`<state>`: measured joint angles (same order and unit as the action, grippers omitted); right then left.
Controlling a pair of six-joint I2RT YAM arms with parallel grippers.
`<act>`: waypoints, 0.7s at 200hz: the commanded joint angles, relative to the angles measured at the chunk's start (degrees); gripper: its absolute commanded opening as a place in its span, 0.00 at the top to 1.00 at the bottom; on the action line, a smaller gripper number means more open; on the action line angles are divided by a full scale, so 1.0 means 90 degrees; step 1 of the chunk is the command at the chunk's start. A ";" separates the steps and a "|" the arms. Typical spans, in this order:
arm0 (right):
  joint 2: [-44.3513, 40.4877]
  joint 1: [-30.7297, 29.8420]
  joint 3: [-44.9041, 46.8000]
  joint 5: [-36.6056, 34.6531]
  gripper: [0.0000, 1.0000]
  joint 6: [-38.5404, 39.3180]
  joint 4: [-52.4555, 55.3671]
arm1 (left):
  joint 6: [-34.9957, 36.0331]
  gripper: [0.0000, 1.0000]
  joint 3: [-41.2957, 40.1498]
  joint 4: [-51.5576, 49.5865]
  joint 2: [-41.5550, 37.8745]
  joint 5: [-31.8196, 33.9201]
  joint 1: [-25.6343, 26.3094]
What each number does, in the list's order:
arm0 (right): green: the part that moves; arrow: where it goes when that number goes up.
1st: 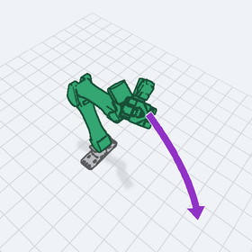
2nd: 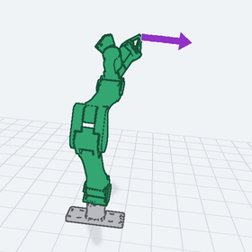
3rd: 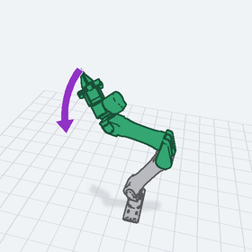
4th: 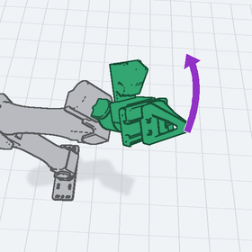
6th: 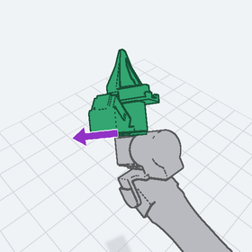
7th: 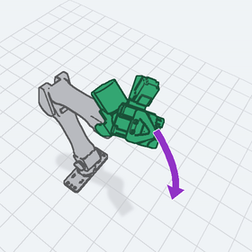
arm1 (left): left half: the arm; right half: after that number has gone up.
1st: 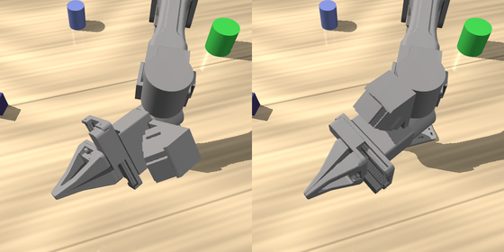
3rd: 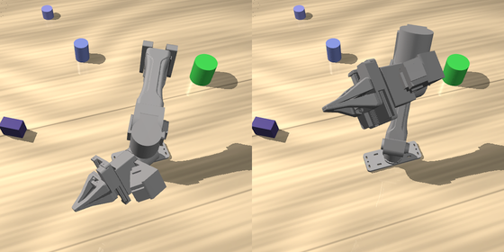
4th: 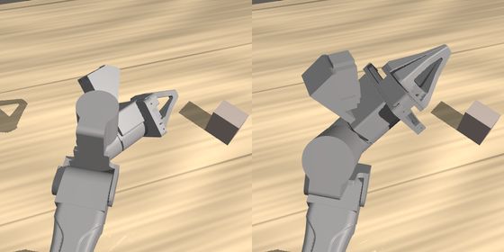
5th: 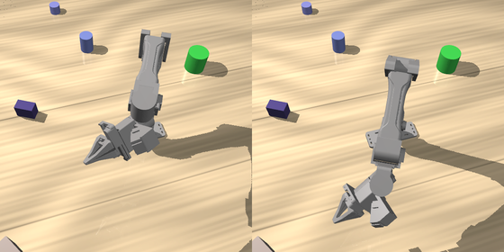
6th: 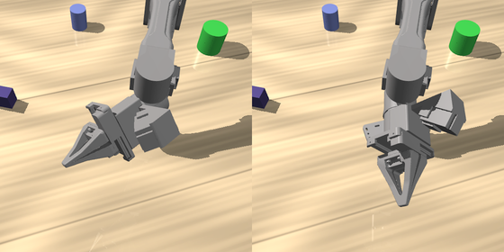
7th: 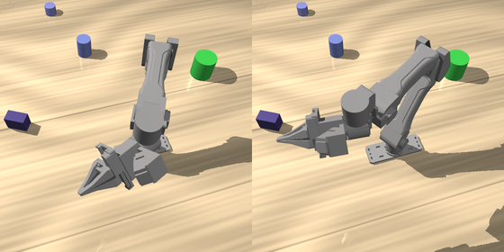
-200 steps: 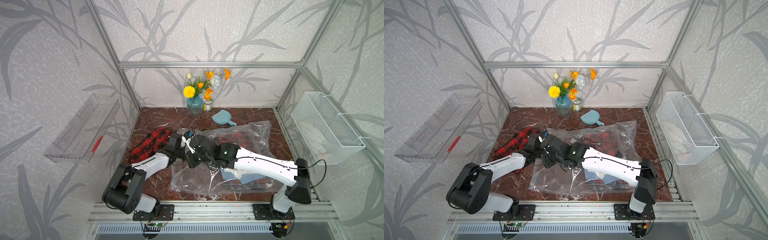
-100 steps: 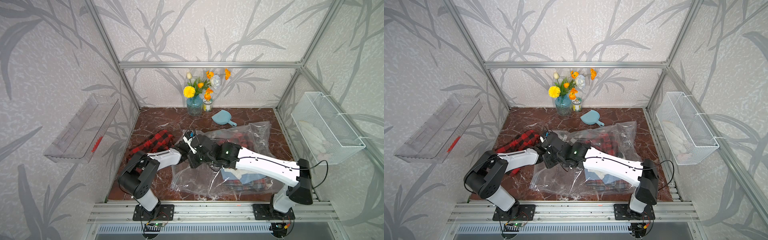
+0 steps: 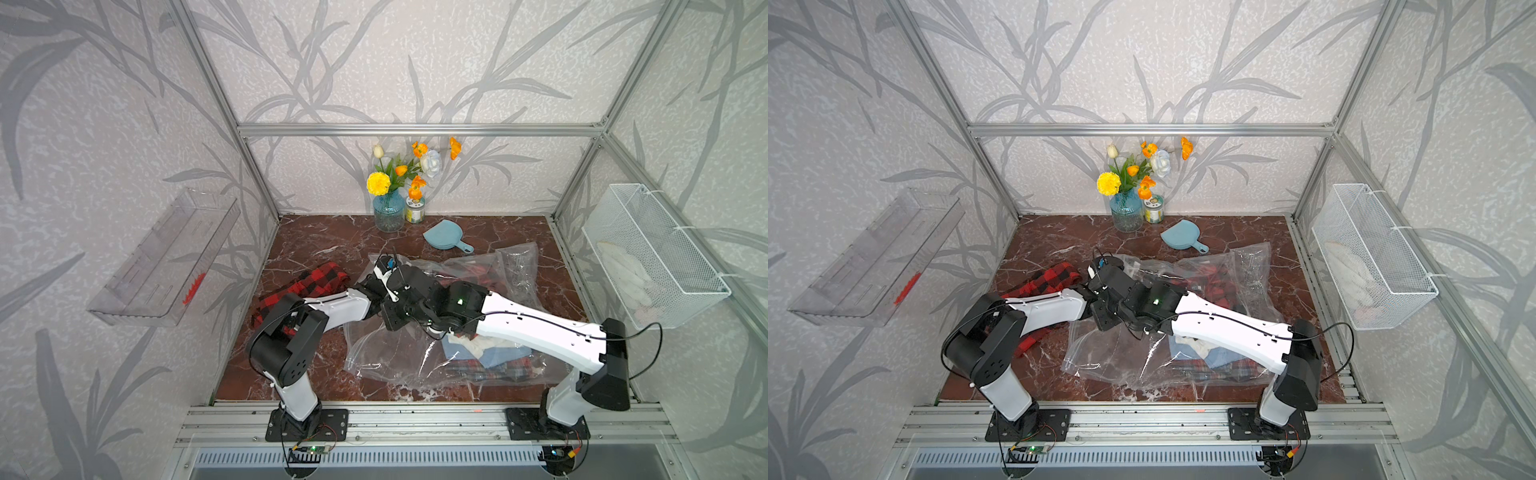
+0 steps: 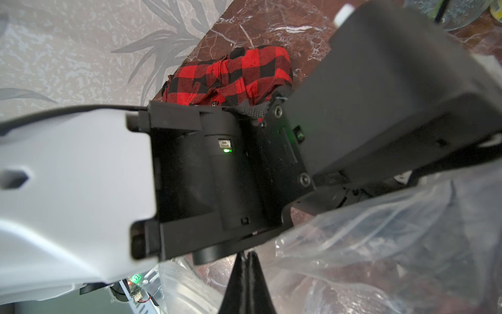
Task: Take the shirt out of the vacuum bag
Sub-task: Take out the shirt from the vacuum bag.
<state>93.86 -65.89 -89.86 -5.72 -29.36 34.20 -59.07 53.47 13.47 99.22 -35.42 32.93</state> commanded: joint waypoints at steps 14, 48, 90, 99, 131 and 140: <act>-0.0224 -0.0215 0.0103 0.0759 1.00 -0.0054 -0.0626 | 0.0062 0.30 0.0609 -0.0118 0.0415 0.0316 0.0199; -0.0339 -0.0237 0.0179 0.0840 1.00 -0.0031 -0.0576 | 0.0074 0.40 0.0884 -0.0150 0.0634 0.0352 0.0229; -0.0510 -0.0235 0.0426 0.0918 1.00 -0.0067 -0.0576 | 0.0326 0.63 0.1291 -0.0717 0.0850 0.0397 0.0315; -0.0582 -0.0238 0.0505 0.0918 1.00 -0.0059 -0.0573 | 0.0368 0.67 0.1345 -0.0873 0.0878 0.0453 0.0321; -0.0982 -0.0212 0.0909 0.0821 0.78 -0.0029 -0.0545 | 0.0675 0.87 0.1642 -0.1397 0.0891 0.0675 0.0398; -0.1140 -0.0177 0.1055 0.0861 0.58 0.0012 -0.0540 | 0.0788 0.90 0.1727 -0.1529 0.0875 0.0738 0.0430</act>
<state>88.25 -66.13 -82.76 -3.51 -29.78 31.55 -55.11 65.19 3.66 106.41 -31.29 35.51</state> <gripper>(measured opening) 0.218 0.145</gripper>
